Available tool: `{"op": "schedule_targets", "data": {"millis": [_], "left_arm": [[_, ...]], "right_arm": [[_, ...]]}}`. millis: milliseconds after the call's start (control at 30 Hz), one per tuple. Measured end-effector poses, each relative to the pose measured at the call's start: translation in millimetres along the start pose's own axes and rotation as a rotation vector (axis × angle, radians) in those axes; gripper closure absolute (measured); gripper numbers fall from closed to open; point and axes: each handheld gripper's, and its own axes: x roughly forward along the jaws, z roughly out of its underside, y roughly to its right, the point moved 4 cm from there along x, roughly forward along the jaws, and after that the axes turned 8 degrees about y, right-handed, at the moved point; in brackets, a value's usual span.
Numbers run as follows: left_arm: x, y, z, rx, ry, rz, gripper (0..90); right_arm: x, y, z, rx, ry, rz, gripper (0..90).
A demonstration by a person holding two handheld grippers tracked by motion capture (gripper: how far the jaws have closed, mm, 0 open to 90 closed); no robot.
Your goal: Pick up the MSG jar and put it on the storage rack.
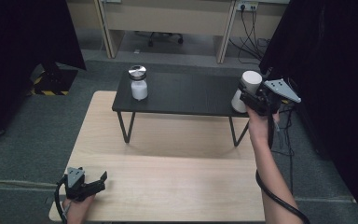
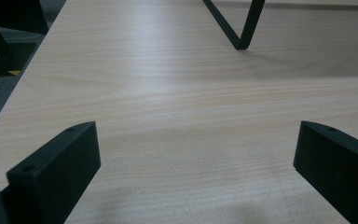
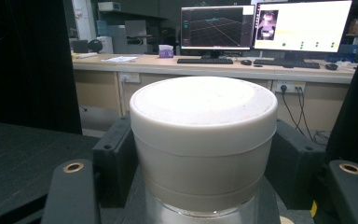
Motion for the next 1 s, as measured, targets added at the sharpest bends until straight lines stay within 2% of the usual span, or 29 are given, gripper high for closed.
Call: {"op": "schedule_targets", "data": {"millis": [400,667,1000], "left_arm": [[-0.1,-0.7,0.2,-0.005,0.003,0.002,0.0],[-0.6,-1.1,0.8,-0.013,0.008,-0.001,0.0],[0.7,-0.8,0.1,-0.006,-0.001,0.001,0.0]], "right_arm": [[24.2,-1.1,4.9,-0.003,0.005,0.007,33.9],[26.7,-2.8,5.9,-0.020,0.003,0.006,33.9],[29.7,-0.1,7.3,0.000,0.002,0.011,33.8]]}}
